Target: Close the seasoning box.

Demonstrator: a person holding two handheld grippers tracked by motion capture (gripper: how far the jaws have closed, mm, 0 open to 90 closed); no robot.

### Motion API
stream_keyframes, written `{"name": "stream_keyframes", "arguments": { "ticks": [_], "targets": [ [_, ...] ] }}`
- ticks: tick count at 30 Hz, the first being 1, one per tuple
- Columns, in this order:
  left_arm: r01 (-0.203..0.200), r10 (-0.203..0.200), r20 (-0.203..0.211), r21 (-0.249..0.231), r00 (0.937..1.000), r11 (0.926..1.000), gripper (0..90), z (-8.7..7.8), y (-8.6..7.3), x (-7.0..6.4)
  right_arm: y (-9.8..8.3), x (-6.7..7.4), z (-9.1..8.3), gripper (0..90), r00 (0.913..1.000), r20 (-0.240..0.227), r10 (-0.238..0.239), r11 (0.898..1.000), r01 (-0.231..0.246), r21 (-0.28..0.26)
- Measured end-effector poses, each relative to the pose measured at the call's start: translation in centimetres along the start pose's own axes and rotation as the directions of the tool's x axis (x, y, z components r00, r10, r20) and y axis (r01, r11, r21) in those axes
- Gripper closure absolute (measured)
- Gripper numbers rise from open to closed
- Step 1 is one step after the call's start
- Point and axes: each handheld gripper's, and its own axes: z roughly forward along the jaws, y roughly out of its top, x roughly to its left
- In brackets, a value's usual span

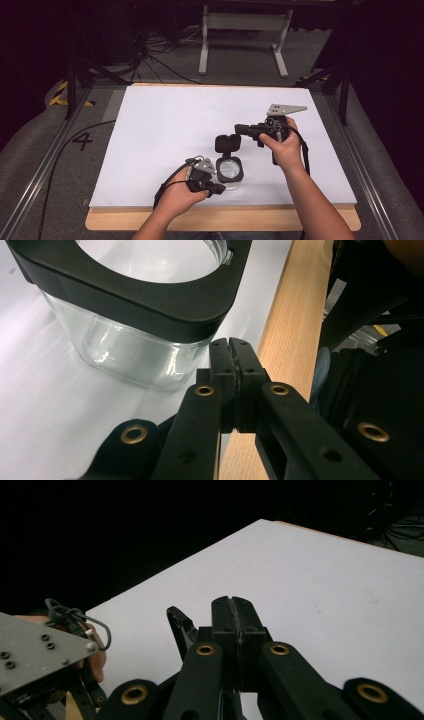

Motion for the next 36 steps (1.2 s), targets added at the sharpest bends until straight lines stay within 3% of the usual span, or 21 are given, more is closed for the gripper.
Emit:
{"name": "stream_keyframes", "arguments": {
  "ticks": [5,6,9,14,17,24,30,36],
  "targets": [
    [0.001,-0.001,0.017,0.015,0.9999,0.9999,89.8,0.1,0.2,0.2,0.0,0.2,-1.0,90.0,0.9988,-0.048,0.013,0.999,-0.011,0.034],
    [-0.004,0.003,0.019,0.024,0.9998,0.9997,89.8,0.2,0.3,0.2,-0.1,0.2,-1.0,90.0,0.9991,-0.042,0.005,0.999,-0.003,0.049],
    [-0.012,0.012,0.010,0.026,0.9999,0.9996,89.8,0.3,0.4,0.1,-0.2,0.2,-1.1,90.0,0.9994,-0.035,0.003,1.000,-0.003,0.005],
    [-0.017,0.016,0.011,0.028,0.9998,0.9995,89.8,0.4,0.5,0.0,0.0,-0.2,-1.1,90.0,0.9995,0.032,-0.003,1.000,0.003,-0.014],
    [-0.010,0.010,0.008,0.024,0.9999,0.9997,89.8,0.4,0.4,0.0,-0.2,-0.7,-0.7,90.0,0.9996,0.002,0.029,1.000,-0.029,0.003],
    [-0.019,0.019,0.006,0.032,0.9998,0.9993,89.9,0.3,0.4,0.0,-0.2,-0.4,-0.7,90.0,0.9995,-0.026,0.019,0.999,-0.018,0.033],
    [-0.028,0.028,0.000,0.039,0.9996,0.9988,89.8,0.1,0.5,0.0,-0.5,0.7,-0.9,90.0,0.9961,-0.088,0.008,0.993,0.003,0.119],
    [-0.032,0.032,-0.002,0.043,0.9995,0.9986,89.9,-0.1,0.6,0.0,-0.8,1.9,-1.0,90.0,0.9950,-0.092,-0.037,0.976,0.056,0.211]
  ]
}}
